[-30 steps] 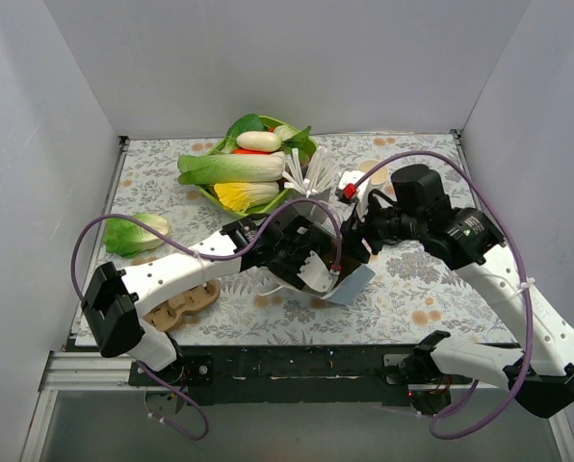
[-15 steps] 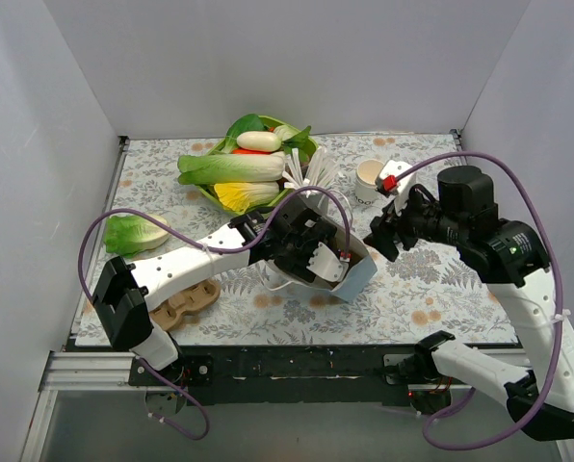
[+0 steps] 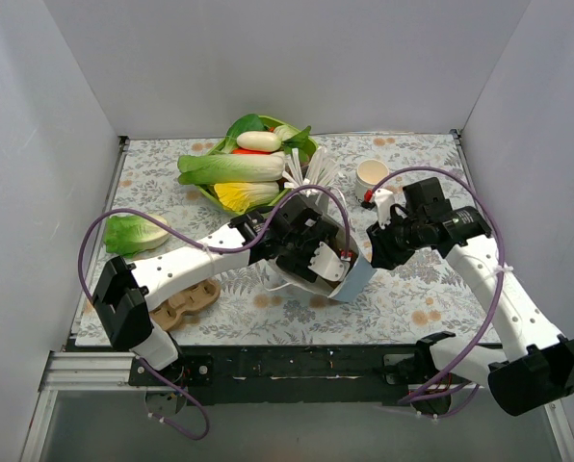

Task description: Pack the takeout coffee

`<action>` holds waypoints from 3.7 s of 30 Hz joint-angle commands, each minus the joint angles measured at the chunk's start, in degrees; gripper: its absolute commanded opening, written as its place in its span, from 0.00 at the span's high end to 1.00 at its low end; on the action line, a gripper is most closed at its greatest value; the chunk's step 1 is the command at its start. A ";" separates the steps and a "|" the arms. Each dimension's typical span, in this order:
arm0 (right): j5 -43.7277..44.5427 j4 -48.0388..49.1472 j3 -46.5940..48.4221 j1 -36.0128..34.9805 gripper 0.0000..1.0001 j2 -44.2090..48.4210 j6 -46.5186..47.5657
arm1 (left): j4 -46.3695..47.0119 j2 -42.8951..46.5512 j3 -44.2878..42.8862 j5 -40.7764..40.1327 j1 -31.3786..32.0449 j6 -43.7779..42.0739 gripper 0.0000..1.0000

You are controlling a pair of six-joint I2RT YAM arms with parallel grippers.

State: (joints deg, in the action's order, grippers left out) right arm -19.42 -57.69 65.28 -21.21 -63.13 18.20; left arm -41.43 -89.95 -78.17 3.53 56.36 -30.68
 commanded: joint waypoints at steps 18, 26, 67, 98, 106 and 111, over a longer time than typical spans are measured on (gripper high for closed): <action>-6.77 3.99 -3.22 1.35 0.61 -3.66 -1.06 | 3.64 -2.94 0.21 4.47 -1.34 -1.40 1.00; -8.44 3.73 -3.22 1.96 0.62 -3.22 -0.35 | 3.55 -5.23 0.21 4.47 -2.22 -3.60 1.00; -12.05 3.55 -4.54 4.34 0.63 -0.85 4.30 | -37.67 -21.58 -20.79 6.93 -2.66 -9.84 1.00; -11.43 3.20 -2.87 4.51 0.63 0.55 4.74 | -27.83 -11.04 -22.64 9.30 -3.01 5.45 0.02; -11.69 3.99 -3.49 4.51 0.64 0.73 4.39 | -17.13 -4.71 -13.70 10.35 -3.01 9.75 0.02; -11.87 4.69 -4.36 4.60 0.63 0.99 3.87 | -5.54 1.79 -5.25 11.58 -3.01 12.13 0.02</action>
State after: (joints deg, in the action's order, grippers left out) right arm -30.20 -55.09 60.95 -16.88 -63.35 22.46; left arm -57.95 -94.85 -87.74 12.60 53.36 -21.67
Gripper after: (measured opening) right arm 0.369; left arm 0.981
